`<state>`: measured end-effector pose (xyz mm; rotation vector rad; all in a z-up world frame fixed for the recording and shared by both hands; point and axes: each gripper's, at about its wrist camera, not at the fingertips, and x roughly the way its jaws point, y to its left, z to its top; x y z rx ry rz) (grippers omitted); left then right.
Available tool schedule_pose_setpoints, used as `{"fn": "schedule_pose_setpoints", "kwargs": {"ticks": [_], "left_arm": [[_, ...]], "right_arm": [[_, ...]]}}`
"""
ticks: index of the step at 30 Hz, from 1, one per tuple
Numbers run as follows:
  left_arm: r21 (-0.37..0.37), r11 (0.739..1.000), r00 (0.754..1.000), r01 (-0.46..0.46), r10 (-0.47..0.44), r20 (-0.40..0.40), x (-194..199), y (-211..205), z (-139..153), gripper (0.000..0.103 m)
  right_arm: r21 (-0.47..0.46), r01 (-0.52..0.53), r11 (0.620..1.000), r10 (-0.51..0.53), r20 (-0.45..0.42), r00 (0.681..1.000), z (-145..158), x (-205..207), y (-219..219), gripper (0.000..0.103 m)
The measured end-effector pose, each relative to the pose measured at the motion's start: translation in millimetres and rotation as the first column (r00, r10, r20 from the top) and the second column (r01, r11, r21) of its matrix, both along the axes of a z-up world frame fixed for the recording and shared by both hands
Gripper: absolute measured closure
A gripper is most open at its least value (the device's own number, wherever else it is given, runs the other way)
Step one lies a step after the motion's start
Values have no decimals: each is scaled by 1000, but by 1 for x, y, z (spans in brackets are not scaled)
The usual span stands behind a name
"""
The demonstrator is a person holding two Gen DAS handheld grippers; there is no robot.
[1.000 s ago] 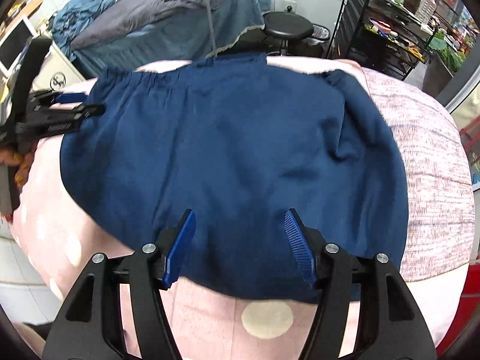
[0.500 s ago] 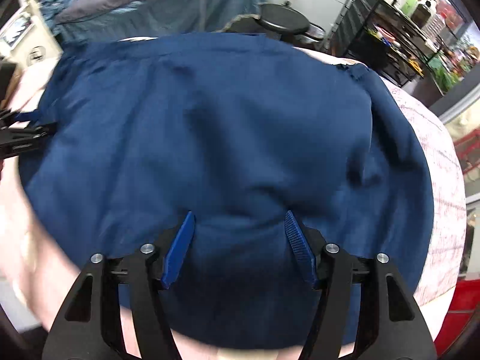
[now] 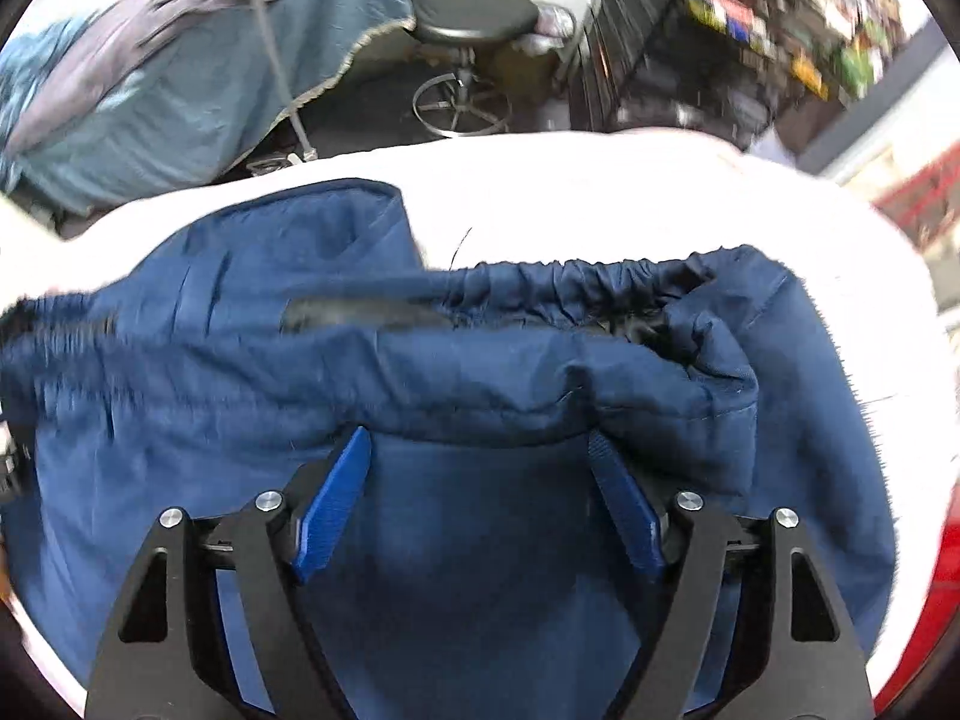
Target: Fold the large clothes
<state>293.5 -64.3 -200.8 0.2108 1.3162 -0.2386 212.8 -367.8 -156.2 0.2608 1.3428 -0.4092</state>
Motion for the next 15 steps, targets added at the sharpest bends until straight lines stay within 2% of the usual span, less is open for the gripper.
{"fn": "schedule_pose_setpoints", "kwargs": {"ticks": [3, 6, 7, 9, 10, 12, 15], "left_arm": [[-34, 998, 999, -43, 43, -16, 13, 7, 5, 9], [-88, 993, 995, -84, 78, -69, 23, 15, 3, 9], [-104, 990, 994, -90, 82, -76, 24, 17, 4, 9], [-155, 984, 994, -93, 83, -70, 26, 23, 11, 11], [-172, 980, 993, -103, 92, -74, 28, 25, 17, 14], [-264, 959, 994, -101, 87, -66, 33, 32, 37, 16], [-340, 935, 994, -97, 108, 12, 39, 43, 70, 16]], "right_arm": [[137, 59, 989, -66, 46, 997, 3, 6, -23, 21], [362, 123, 924, -164, 85, 983, 19, -8, -50, 21], [441, 118, 890, -188, 117, 975, 32, -19, -58, 21], [524, 70, 849, -204, 203, 958, 64, -47, -68, 21], [525, 56, 849, -202, 225, 953, 74, -58, -72, 21], [472, 51, 880, -192, 256, 947, 97, -91, -80, 21], [309, 71, 948, -157, 265, 951, 118, -146, -82, 21]]}}
